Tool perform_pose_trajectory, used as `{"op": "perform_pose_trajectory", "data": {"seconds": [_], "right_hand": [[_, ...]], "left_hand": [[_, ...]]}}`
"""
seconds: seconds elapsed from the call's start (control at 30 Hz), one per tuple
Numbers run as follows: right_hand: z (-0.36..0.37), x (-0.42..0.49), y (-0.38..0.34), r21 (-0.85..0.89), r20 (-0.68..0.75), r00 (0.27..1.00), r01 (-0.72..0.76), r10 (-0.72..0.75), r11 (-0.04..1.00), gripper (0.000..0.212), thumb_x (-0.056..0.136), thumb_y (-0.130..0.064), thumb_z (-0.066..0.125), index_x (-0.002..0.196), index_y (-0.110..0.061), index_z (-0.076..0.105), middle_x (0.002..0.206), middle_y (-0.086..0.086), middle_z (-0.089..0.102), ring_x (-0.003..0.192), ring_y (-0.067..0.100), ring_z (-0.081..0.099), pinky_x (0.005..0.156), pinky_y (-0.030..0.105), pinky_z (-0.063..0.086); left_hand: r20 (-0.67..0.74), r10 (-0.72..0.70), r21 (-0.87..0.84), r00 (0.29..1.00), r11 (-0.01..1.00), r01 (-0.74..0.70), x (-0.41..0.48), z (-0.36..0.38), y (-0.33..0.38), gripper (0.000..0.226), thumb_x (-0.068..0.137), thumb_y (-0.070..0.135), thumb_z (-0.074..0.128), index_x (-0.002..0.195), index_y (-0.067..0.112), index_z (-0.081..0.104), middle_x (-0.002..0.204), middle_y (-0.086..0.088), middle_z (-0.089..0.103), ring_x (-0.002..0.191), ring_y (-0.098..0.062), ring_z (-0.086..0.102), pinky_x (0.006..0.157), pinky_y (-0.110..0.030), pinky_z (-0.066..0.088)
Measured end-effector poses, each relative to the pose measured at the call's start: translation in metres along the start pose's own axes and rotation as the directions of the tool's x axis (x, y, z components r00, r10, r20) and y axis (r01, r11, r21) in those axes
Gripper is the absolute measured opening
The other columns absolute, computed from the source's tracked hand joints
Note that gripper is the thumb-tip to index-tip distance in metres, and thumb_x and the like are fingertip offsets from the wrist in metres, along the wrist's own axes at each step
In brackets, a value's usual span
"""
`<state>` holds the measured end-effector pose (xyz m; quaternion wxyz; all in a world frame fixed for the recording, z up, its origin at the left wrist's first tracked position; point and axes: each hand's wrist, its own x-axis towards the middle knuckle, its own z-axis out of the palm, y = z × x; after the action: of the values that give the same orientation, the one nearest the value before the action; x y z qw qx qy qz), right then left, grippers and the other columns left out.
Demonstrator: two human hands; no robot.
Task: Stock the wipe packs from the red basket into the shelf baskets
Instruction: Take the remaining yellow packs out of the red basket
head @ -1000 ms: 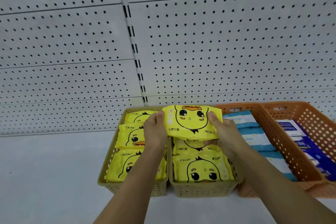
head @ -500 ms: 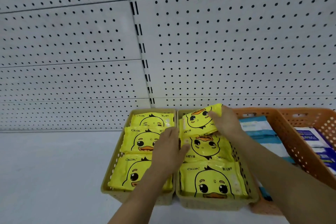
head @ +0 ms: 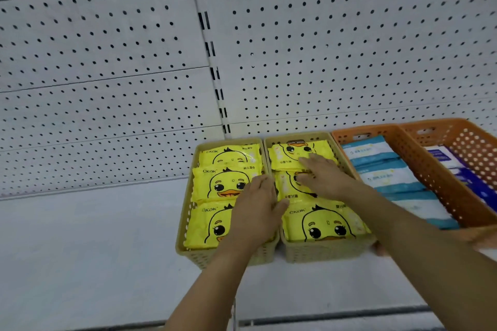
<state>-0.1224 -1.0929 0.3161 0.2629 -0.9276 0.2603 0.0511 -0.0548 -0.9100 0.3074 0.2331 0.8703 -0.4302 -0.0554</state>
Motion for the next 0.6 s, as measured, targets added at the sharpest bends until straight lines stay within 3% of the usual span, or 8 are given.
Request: {"op": "perform_pose_trajectory", "data": {"seconds": [0.07, 0.13, 0.2, 0.3, 0.37, 0.47, 0.53, 0.6], "right_hand": [[0.014, -0.037, -0.011, 0.022, -0.028, 1.0, 0.011, -0.01, 1.0, 0.059, 0.097, -0.043, 0.044, 0.151, -0.028, 0.022, 0.16, 0.001, 0.008, 0.147, 0.026, 0.003, 0.117, 0.045, 0.013], [0.034, -0.072, -0.015, -0.07, -0.074, 0.997, -0.001, -0.005, 0.998, 0.057, 0.096, -0.046, 0.045, 0.148, -0.031, 0.028, 0.159, 0.0, 0.016, 0.145, 0.023, 0.013, 0.116, 0.043, 0.019], [0.05, -0.103, -0.017, -0.178, -0.213, 0.977, -0.013, -0.026, 0.984, 0.049, 0.096, -0.047, 0.041, 0.142, -0.03, 0.04, 0.155, 0.002, 0.029, 0.141, 0.022, 0.026, 0.114, 0.044, 0.024], [0.076, -0.139, -0.021, -0.234, -0.457, 0.877, 0.043, -0.149, 0.971, 0.047, 0.092, -0.045, 0.035, 0.122, -0.02, 0.061, 0.136, 0.009, 0.054, 0.125, 0.03, 0.05, 0.105, 0.053, 0.036], [0.095, -0.162, -0.02, -0.191, -0.517, 0.836, 0.095, -0.182, 0.977, 0.047, 0.092, -0.042, 0.039, 0.125, -0.017, 0.06, 0.139, 0.01, 0.051, 0.128, 0.031, 0.047, 0.105, 0.052, 0.034], [0.125, -0.2, -0.02, -0.059, -0.528, 0.83, 0.173, -0.178, 0.983, 0.047, 0.095, -0.039, 0.039, 0.139, -0.023, 0.045, 0.151, 0.002, 0.036, 0.139, 0.021, 0.03, 0.109, 0.038, 0.031], [0.142, -0.228, -0.022, 0.044, -0.547, 0.828, 0.18, -0.127, 0.983, 0.044, 0.096, -0.039, 0.039, 0.138, -0.028, 0.045, 0.148, -0.007, 0.036, 0.136, 0.012, 0.03, 0.102, 0.03, 0.038], [0.161, -0.257, -0.025, 0.124, -0.547, 0.835, 0.162, -0.069, 0.979, 0.042, 0.096, -0.039, 0.041, 0.136, -0.031, 0.047, 0.143, -0.015, 0.038, 0.132, 0.004, 0.032, 0.099, 0.023, 0.035]], "left_hand": [[-0.006, 0.028, 0.013, 1.0, 1.0, -0.028, -0.012, 0.0, -0.002, 0.042, 0.093, 0.042, 0.054, 0.125, 0.015, 0.049, 0.129, 0.001, 0.049, 0.12, -0.021, 0.045, 0.097, -0.033, 0.04], [-0.01, 0.057, 0.059, 0.998, 0.997, -0.056, -0.03, 0.001, -0.003, 0.042, 0.094, 0.046, 0.051, 0.126, 0.02, 0.048, 0.129, 0.003, 0.05, 0.118, -0.02, 0.046, 0.096, -0.034, 0.041], [-0.034, 0.074, 0.1, 0.997, 0.993, -0.07, -0.051, 0.003, -0.002, 0.044, 0.095, 0.049, 0.047, 0.131, 0.023, 0.045, 0.132, 0.006, 0.05, 0.122, -0.018, 0.046, 0.1, -0.034, 0.039], [-0.142, 0.143, 0.124, 0.98, 0.984, -0.125, -0.091, 0.006, -0.004, 0.044, 0.095, 0.048, 0.045, 0.13, 0.022, 0.052, 0.133, 0.005, 0.054, 0.125, -0.021, 0.047, 0.106, -0.037, 0.036], [-0.209, 0.231, 0.137, 0.95, 0.969, -0.206, -0.118, 0.013, -0.008, 0.048, 0.094, 0.046, 0.043, 0.13, 0.018, 0.056, 0.136, 0.001, 0.056, 0.13, -0.022, 0.046, 0.11, -0.04, 0.031], [-0.243, 0.284, 0.075, 0.927, 0.959, -0.274, -0.158, 0.021, -0.017, 0.052, 0.097, 0.046, 0.041, 0.14, 0.018, 0.049, 0.146, 0.004, 0.047, 0.138, -0.015, 0.037, 0.115, -0.041, 0.026], [-0.216, 0.262, 0.013, 0.941, 0.964, -0.266, -0.187, 0.023, -0.024, 0.052, 0.098, 0.047, 0.039, 0.141, 0.02, 0.047, 0.146, 0.005, 0.047, 0.135, -0.015, 0.041, 0.112, -0.043, 0.034], [-0.129, 0.212, -0.005, 0.969, 0.977, -0.215, -0.22, 0.021, -0.025, 0.053, 0.098, 0.053, 0.036, 0.144, 0.027, 0.041, 0.146, 0.01, 0.045, 0.134, -0.012, 0.041, 0.113, -0.035, 0.033]]}}
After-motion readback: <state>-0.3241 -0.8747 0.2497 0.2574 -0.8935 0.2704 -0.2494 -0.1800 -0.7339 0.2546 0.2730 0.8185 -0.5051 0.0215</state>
